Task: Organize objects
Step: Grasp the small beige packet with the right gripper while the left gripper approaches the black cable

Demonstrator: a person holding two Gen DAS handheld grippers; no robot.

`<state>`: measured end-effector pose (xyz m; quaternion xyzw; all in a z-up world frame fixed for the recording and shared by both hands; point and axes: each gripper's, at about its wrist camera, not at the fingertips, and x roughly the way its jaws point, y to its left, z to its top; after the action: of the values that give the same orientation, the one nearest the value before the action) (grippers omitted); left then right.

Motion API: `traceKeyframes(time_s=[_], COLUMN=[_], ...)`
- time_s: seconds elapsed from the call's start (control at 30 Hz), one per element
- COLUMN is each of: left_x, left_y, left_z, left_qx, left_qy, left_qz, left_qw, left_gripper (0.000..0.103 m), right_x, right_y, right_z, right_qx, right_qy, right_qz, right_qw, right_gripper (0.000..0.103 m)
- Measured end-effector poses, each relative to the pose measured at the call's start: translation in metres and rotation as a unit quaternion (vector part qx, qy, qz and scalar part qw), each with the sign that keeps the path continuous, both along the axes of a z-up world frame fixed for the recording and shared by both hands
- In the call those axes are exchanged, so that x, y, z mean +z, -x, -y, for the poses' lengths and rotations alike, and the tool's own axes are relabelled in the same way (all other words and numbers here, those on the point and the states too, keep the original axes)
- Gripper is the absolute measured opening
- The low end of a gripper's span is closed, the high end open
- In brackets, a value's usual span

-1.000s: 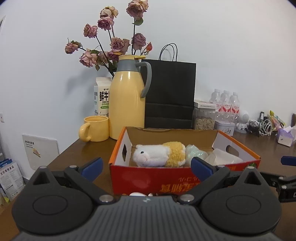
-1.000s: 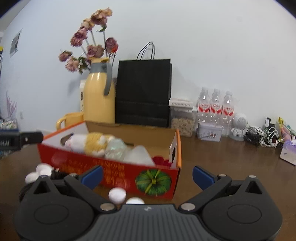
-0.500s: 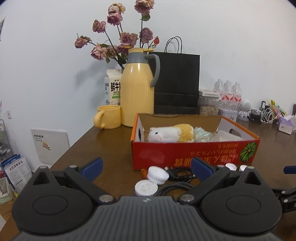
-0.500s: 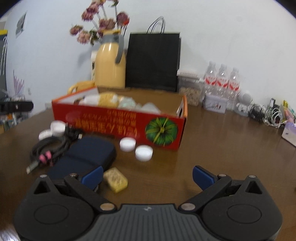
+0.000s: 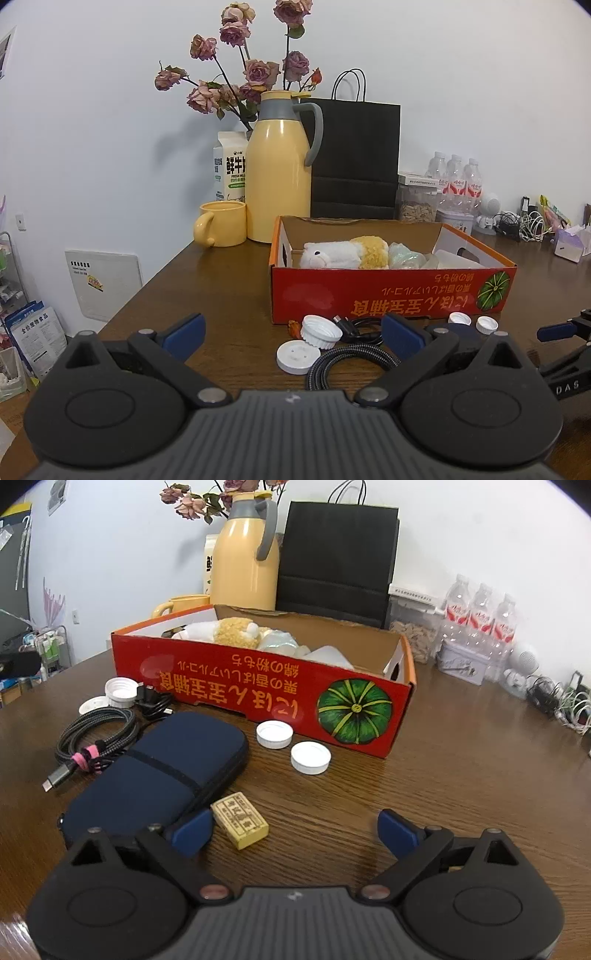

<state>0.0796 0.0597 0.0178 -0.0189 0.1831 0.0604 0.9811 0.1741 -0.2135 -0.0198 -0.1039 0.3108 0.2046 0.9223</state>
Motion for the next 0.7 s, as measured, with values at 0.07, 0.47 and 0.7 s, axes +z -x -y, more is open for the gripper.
traceKeyframes(time_s=[0.07, 0.47, 0.7], left_x=[-0.001, 0.0, 0.0], left_y=[0.0, 0.008, 0.009], left_z=[-0.001, 0.005, 0.006], left_qx=[0.002, -0.006, -0.004], left_qy=[0.001, 0.001, 0.0], left_qz=[-0.002, -0.001, -0.002], left_qw=[1.0, 1.0, 1.0], left_gripper=[0.103, 0.103, 0.103], right_x=[-0.001, -0.004, -0.004], right_y=[-0.005, -0.017, -0.019], right_z=[0.005, 0.008, 0.006], right_qx=[0.0, -0.003, -0.014], right_qy=[-0.016, -0.032, -0.031], right_qz=[-0.016, -0.035, -0.034], right_qw=[1.0, 0.999, 0.999], right_gripper=[0.098, 0.103, 0.103])
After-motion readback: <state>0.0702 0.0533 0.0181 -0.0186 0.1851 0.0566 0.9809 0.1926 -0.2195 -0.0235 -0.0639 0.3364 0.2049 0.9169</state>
